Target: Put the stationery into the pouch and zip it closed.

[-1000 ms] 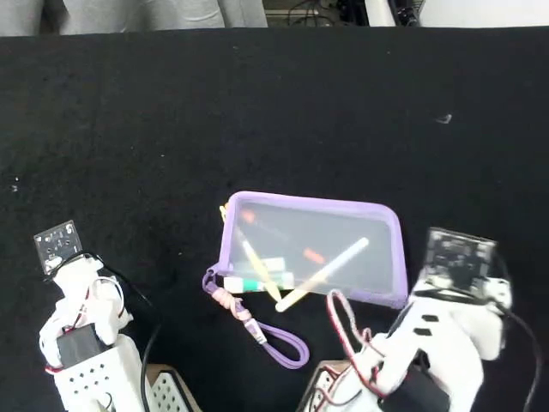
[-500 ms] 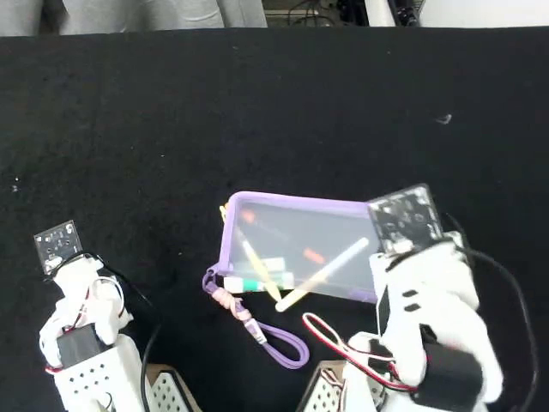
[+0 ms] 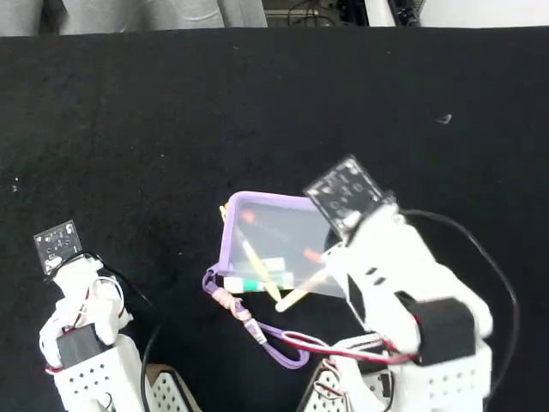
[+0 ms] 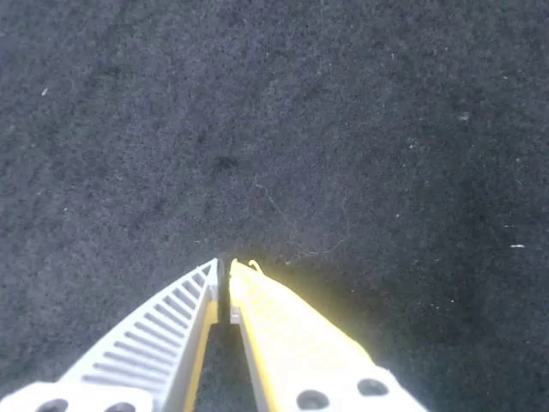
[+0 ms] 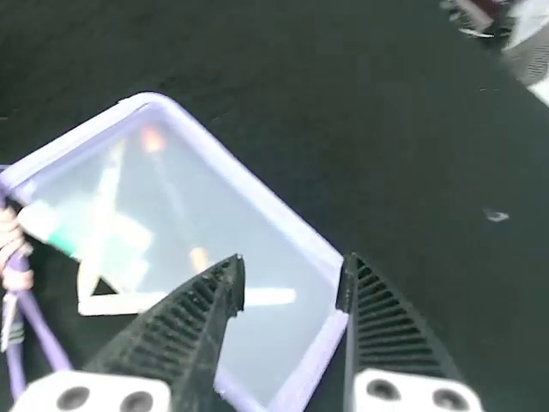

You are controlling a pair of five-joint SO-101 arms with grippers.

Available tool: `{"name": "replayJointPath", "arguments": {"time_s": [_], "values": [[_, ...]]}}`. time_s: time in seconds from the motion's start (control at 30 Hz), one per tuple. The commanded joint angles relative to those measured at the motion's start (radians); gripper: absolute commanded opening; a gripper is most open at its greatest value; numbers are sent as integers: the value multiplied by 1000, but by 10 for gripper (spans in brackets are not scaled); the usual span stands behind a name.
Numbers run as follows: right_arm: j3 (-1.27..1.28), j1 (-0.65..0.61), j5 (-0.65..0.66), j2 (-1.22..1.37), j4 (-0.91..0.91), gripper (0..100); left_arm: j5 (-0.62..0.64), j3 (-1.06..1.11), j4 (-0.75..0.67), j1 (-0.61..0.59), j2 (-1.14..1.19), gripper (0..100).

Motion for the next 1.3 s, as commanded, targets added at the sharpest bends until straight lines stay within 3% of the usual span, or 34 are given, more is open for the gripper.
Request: {"name": "replayJointPath", "arguments": {"time_s": [0.0,0.8,1.1,1.27], "values": [[-44,-95,-9,71,3,194,9,24,5,-7,-2,30],[-45,-601,-3,266,-58,191,9,24,5,-7,-2,30],[38,-637,0,289,-233,191,9,24,5,-7,-2,30],[77,-755,0,424,-290,191,9,24,5,-7,-2,30]]}}
